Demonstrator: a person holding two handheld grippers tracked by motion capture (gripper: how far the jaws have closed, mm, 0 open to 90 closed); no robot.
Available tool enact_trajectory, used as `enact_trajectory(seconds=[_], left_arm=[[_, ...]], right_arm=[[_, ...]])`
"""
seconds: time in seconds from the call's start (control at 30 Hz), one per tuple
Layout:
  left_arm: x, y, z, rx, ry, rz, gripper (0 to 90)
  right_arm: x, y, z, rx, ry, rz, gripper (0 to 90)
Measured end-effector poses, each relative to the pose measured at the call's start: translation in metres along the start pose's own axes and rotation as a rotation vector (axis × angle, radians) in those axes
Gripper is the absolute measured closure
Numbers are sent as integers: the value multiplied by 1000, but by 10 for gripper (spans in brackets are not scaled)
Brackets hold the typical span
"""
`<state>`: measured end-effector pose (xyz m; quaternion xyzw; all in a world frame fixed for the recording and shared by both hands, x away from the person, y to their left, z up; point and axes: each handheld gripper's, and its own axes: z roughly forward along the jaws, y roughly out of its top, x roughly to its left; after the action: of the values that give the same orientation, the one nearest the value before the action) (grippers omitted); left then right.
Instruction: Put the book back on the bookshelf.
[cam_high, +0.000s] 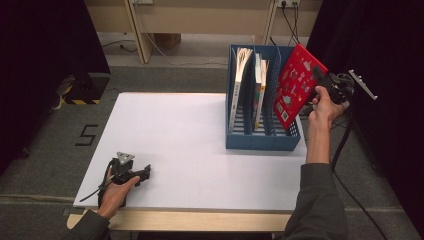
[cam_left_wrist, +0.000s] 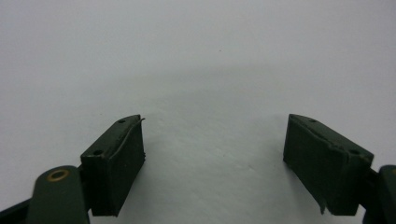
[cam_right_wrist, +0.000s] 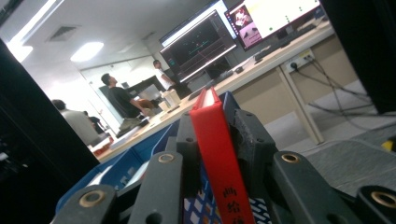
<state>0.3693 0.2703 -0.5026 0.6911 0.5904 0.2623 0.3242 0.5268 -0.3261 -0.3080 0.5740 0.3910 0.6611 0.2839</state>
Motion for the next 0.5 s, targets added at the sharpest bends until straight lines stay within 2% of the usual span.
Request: enact_trajectory(seconds=[0.17, 0.27, 0.33, 0.5], left_arm=[[0, 0, 0, 1, 0, 2, 195], [0, 0, 0, 2, -1, 2, 195], [0, 0, 0, 0, -2, 1, 195], [0, 0, 0, -2, -3, 2, 197]], right_arm=[[1, 4, 3, 16, -9, -44, 745], [2, 7, 7, 27, -9, -53, 748], [4, 7, 7, 31, -10, -93, 752], [4, 0, -3, 17, 9, -93, 750]])
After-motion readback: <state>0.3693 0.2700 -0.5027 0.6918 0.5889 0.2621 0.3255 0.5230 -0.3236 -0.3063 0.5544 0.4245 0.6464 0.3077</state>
